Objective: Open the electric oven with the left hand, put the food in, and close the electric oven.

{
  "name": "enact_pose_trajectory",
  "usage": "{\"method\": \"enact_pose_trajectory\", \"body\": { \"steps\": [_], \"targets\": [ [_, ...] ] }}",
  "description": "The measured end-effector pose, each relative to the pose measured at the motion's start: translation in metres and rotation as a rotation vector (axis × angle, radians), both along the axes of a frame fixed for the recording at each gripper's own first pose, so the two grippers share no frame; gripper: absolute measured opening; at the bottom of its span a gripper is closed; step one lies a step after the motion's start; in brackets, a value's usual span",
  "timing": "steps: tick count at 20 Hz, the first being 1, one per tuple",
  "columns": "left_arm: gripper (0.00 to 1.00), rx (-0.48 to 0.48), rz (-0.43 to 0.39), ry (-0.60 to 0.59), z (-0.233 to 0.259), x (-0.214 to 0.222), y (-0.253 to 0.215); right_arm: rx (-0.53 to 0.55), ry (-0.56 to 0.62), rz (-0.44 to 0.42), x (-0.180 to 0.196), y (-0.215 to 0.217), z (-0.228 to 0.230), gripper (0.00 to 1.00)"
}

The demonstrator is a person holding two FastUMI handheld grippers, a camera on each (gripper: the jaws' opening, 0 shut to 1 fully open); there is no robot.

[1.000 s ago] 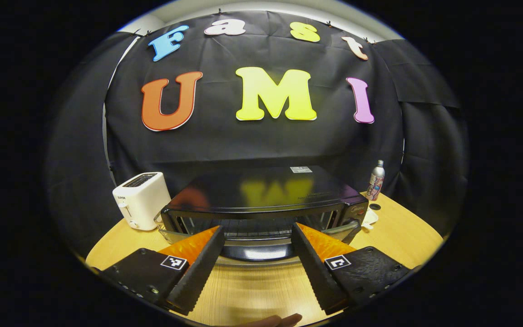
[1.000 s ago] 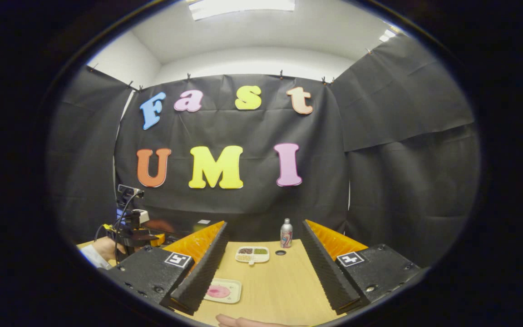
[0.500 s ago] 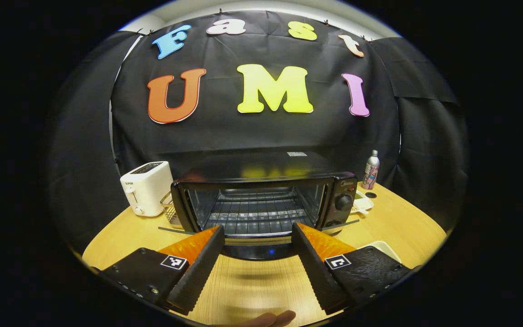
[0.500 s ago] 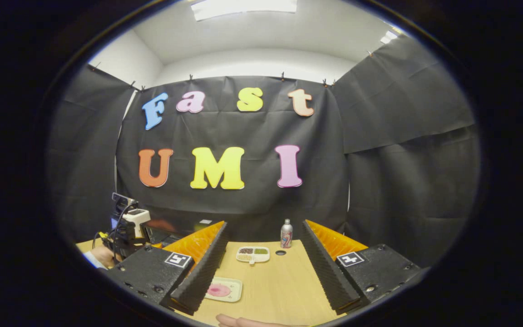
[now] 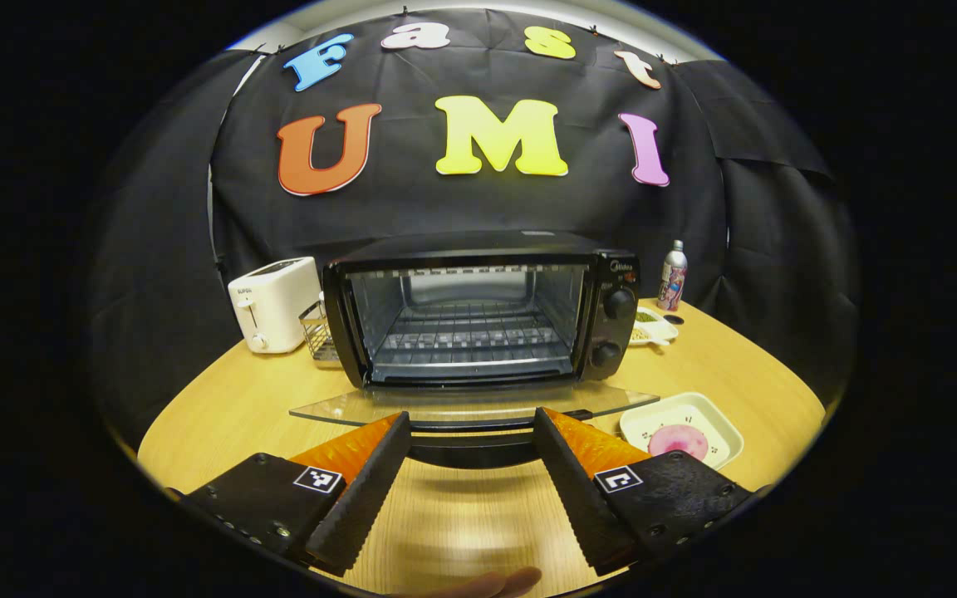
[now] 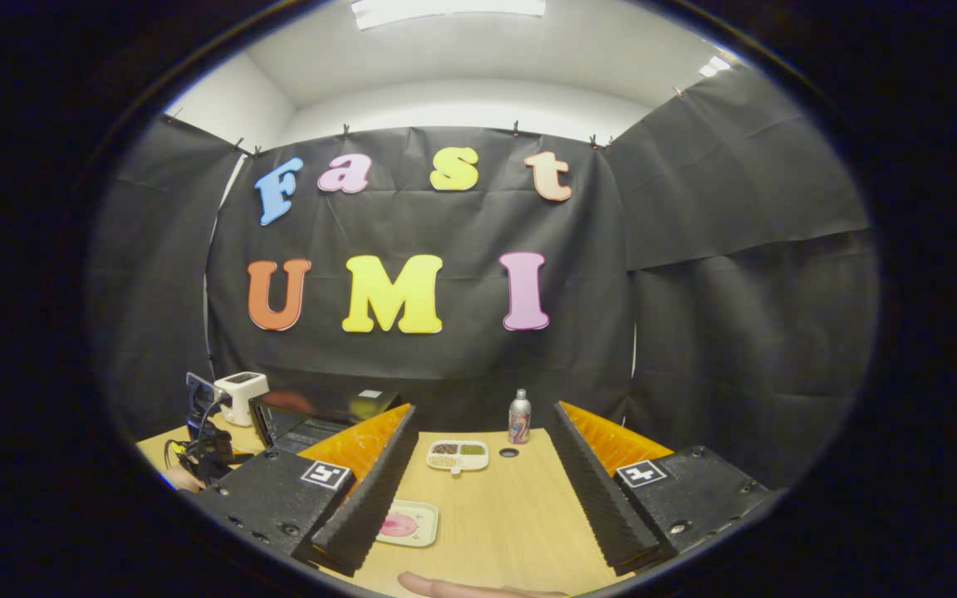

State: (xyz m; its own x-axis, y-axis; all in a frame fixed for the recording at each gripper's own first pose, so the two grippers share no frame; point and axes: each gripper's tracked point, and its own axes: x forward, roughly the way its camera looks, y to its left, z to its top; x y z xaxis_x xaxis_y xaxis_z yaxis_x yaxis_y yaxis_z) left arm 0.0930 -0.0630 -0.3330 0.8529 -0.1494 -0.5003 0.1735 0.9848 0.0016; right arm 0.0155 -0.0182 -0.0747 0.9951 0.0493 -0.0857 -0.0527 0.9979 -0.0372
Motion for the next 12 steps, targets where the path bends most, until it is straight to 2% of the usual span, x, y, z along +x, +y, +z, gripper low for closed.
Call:
{"method": "enact_pose_trajectory", "body": {
  "steps": [6, 9, 12],
  "targets": [
    [0.94, 0.028, -0.002, 0.169, -0.059, -0.026, 0.002, -0.037, 0.006, 0.029, 0.001, 0.014, 0.004, 0.98],
    [0.96, 0.021, -0.002, 0.145, -0.061, -0.022, -0.002, -0.072, 0.05, 0.017, 0.013, 0.011, -0.006, 0.98],
    [0.96, -0.012, -0.009, 0.149, -0.058, -0.026, -0.003, -0.087, 0.146, 0.014, 0.031, 0.011, -0.03, 0.98]
  ]
}}
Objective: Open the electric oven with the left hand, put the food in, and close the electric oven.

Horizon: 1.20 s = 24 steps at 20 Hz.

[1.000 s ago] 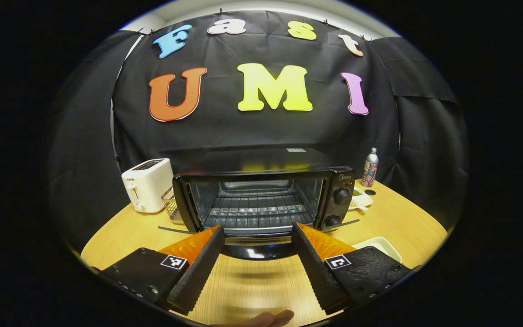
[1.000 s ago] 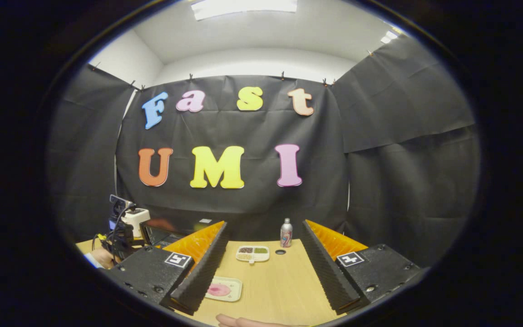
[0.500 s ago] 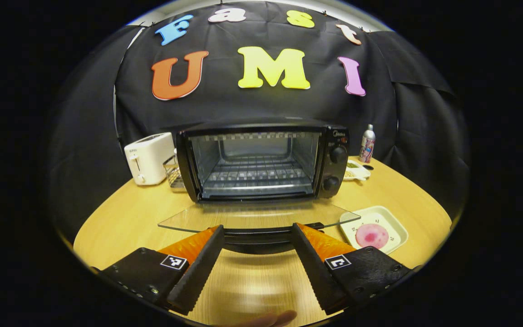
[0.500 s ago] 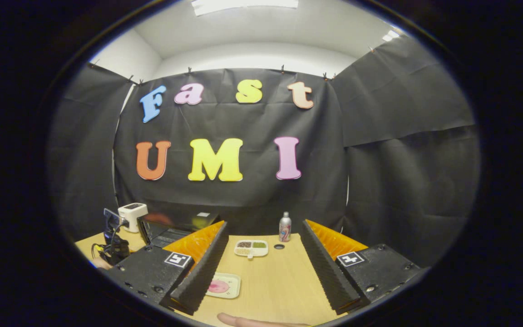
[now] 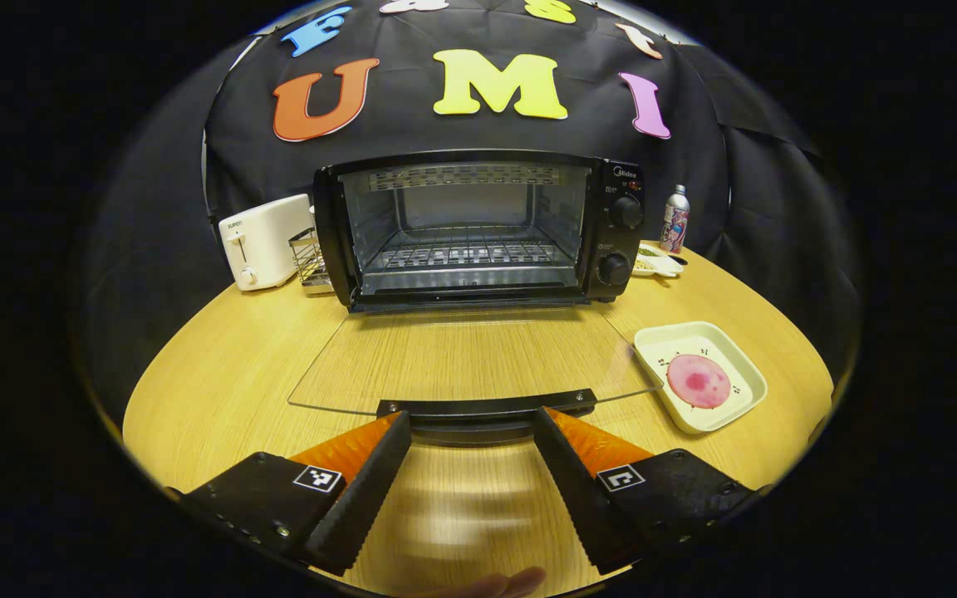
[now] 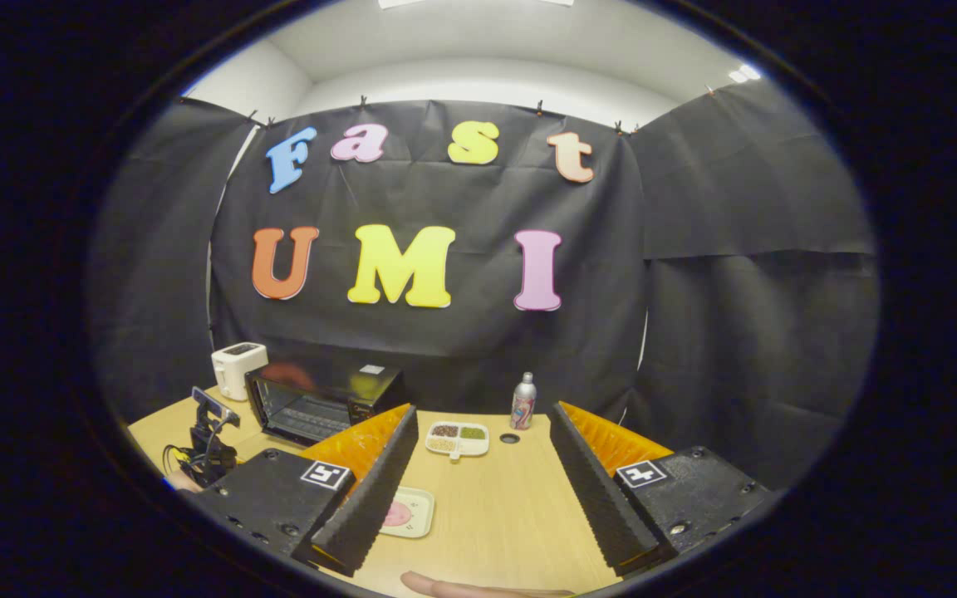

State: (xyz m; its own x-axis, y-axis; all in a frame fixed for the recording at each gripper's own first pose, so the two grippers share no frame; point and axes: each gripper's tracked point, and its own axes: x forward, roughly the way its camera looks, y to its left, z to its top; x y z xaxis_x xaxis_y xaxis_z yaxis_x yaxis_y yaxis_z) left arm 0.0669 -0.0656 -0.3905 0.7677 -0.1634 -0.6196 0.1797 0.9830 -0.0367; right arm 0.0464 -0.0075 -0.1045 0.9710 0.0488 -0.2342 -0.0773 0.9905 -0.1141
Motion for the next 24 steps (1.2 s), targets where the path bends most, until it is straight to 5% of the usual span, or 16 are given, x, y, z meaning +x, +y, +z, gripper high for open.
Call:
{"method": "enact_pose_trajectory", "body": {
  "steps": [4, 11, 18, 24],
  "targets": [
    [0.95, -0.101, -0.014, -0.051, 0.036, -0.012, -0.006, -0.019, 0.173, 0.024, 0.029, 0.001, -0.045, 0.99],
    [0.95, -0.115, -0.02, -0.286, 0.154, -0.058, 0.008, -0.051, 0.444, -0.014, 0.071, -0.009, -0.126, 1.0],
    [0.94, -0.094, -0.005, -0.514, 0.25, -0.1, 0.03, 0.121, 0.863, -0.022, 0.07, 0.008, -0.235, 0.96],
    [0.94, -0.061, -0.032, -0.56, 0.264, -0.112, 0.032, 0.15, 0.94, 0.002, 0.095, 0.02, -0.279, 0.91]
  ]
}}
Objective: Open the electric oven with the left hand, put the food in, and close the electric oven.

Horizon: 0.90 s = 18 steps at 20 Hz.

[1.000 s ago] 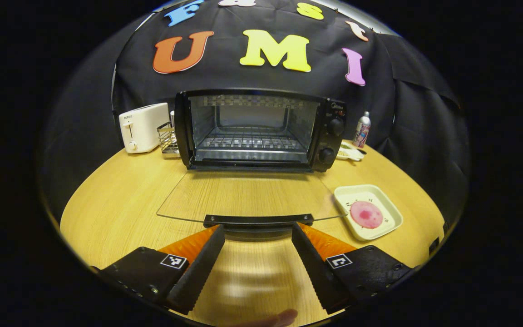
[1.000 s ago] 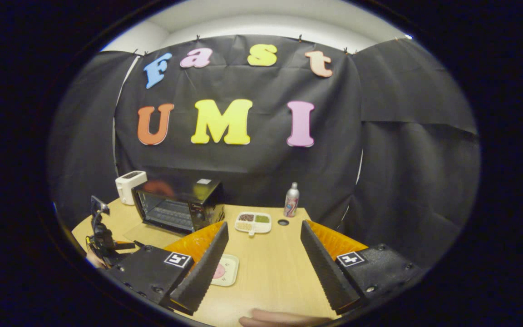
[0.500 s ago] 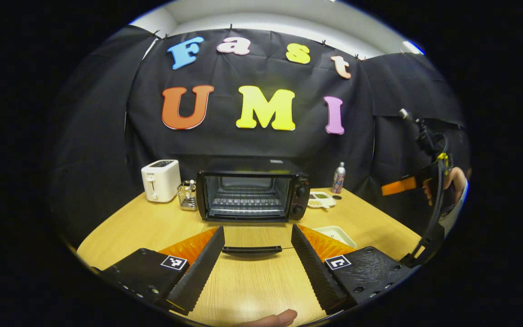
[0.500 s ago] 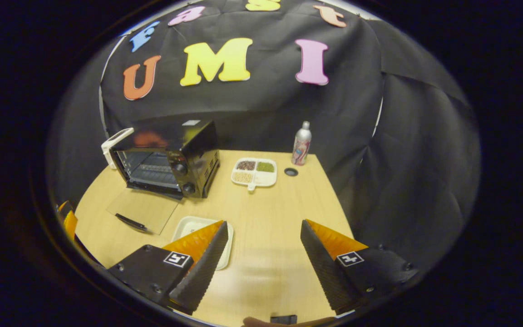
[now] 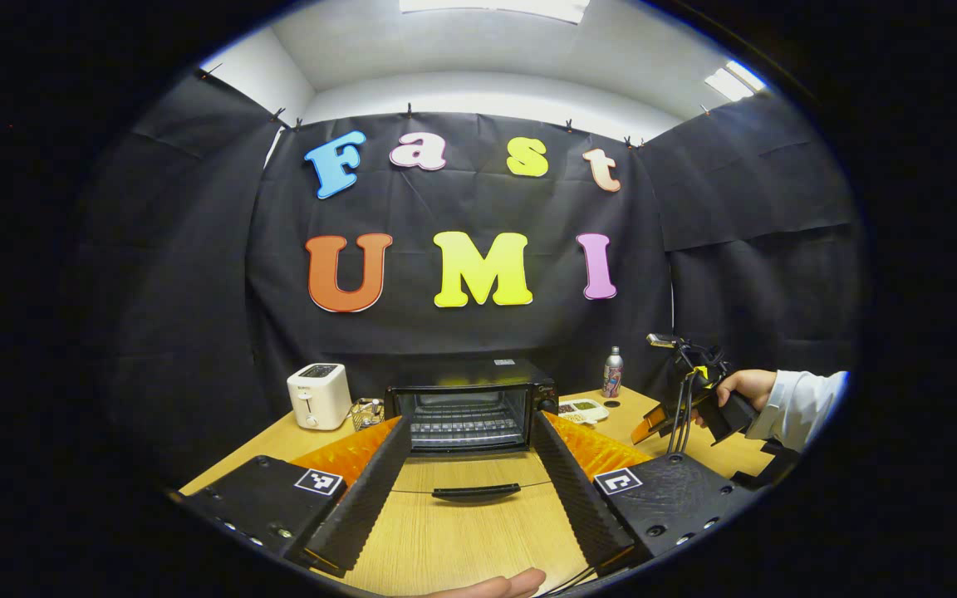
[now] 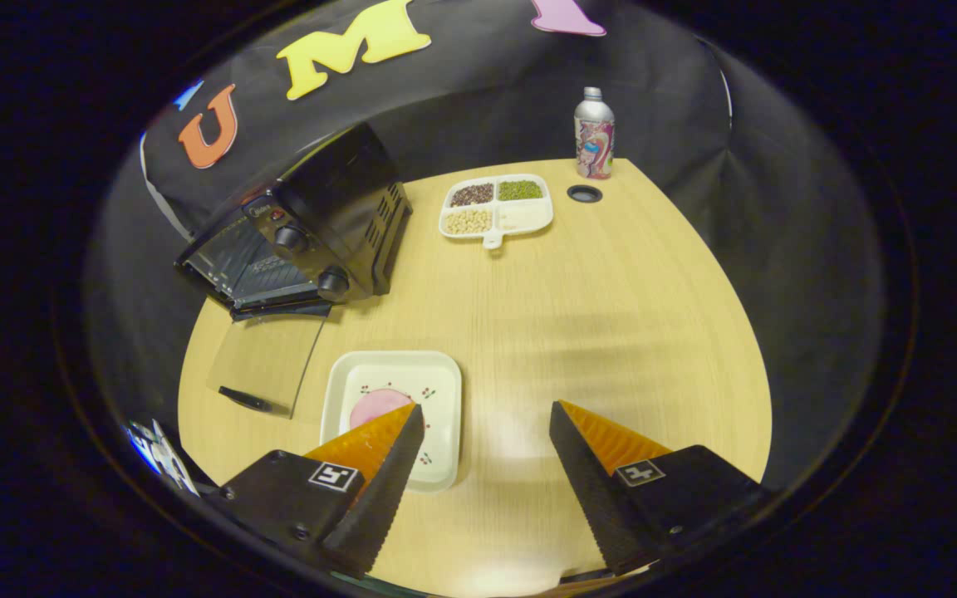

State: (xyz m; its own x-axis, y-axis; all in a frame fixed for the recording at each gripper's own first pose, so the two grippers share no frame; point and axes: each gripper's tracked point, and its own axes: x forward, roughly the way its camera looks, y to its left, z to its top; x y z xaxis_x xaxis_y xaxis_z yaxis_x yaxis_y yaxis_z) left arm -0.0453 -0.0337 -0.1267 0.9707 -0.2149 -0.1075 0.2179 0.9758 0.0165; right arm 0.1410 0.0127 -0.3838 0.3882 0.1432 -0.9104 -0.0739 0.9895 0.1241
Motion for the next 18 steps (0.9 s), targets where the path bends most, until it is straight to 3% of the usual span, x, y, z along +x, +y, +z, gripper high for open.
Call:
{"method": "enact_pose_trajectory", "body": {
  "steps": [2, 3, 6, 10, 11, 13, 18],
  "targets": [
    [0.94, 0.009, 0.007, -0.013, 0.0, 0.001, 0.003, -0.051, 0.045, 0.012, 0.001, -0.003, -0.015, 0.84],
    [0.94, 0.01, 0.012, -0.016, 0.0, 0.003, 0.004, -0.051, 0.056, 0.028, 0.0, 0.0, -0.021, 0.75],
    [0.94, 0.012, 0.025, 0.003, -0.01, 0.006, 0.008, 0.001, 0.109, 0.038, -0.001, 0.021, -0.038, 0.7],
    [0.94, 0.022, 0.041, 0.023, -0.018, 0.012, 0.015, 0.053, 0.164, 0.055, -0.002, 0.038, -0.051, 0.46],
    [0.94, 0.023, 0.044, 0.026, -0.018, 0.012, 0.015, 0.056, 0.191, 0.055, -0.004, 0.036, -0.055, 0.23],
    [0.94, 0.025, 0.048, 0.024, -0.017, 0.011, 0.015, 0.072, 0.2, 0.069, -0.002, 0.036, -0.058, 0.02],
    [0.94, 0.023, 0.048, 0.022, -0.015, 0.01, 0.012, 0.134, 0.212, 0.112, -0.003, 0.037, -0.062, 0.02]
  ]
}}
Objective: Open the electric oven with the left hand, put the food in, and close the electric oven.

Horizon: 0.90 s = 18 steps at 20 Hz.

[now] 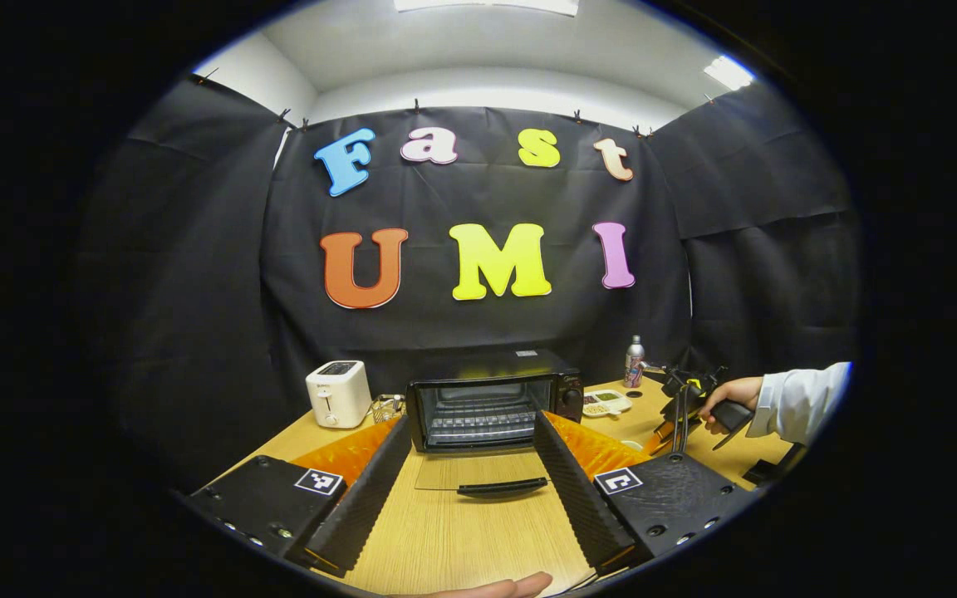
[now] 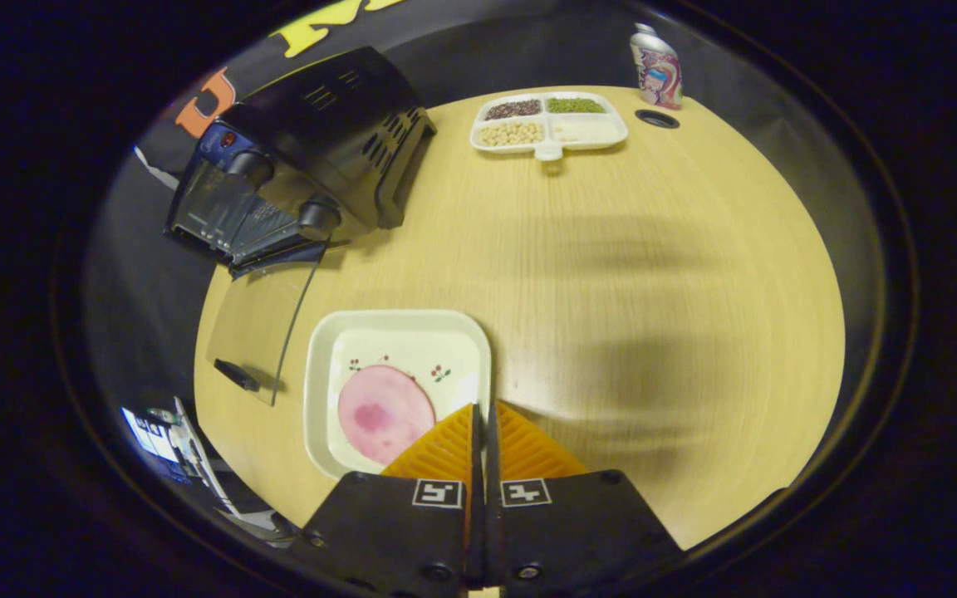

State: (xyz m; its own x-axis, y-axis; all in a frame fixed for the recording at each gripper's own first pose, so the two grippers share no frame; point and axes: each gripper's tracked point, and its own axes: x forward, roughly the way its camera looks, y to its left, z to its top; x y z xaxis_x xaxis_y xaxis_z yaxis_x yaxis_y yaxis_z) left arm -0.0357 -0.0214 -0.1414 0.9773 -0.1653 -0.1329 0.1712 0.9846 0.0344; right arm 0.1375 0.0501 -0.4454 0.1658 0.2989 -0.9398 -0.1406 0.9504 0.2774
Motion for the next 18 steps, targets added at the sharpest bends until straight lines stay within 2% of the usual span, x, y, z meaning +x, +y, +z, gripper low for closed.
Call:
{"method": "enact_pose_trajectory", "body": {
  "steps": [3, 11, 15, 18],
  "targets": [
    [0.94, 0.007, 0.001, 0.003, -0.001, -0.002, -0.003, 0.069, 0.008, 0.005, 0.002, 0.001, 0.0, 0.02],
    [0.96, 0.009, 0.001, 0.017, 0.004, -0.007, -0.009, 0.343, 0.126, -0.113, -0.002, 0.001, 0.004, 0.02],
    [0.96, 0.01, 0.008, 0.013, 0.006, -0.003, -0.007, 0.416, 0.127, -0.147, -0.012, -0.011, 0.005, 0.04],
    [0.96, 0.022, 0.011, 0.023, 0.003, -0.003, -0.008, 0.429, 0.101, -0.179, -0.017, -0.031, 0.014, 0.02]
  ]
}}
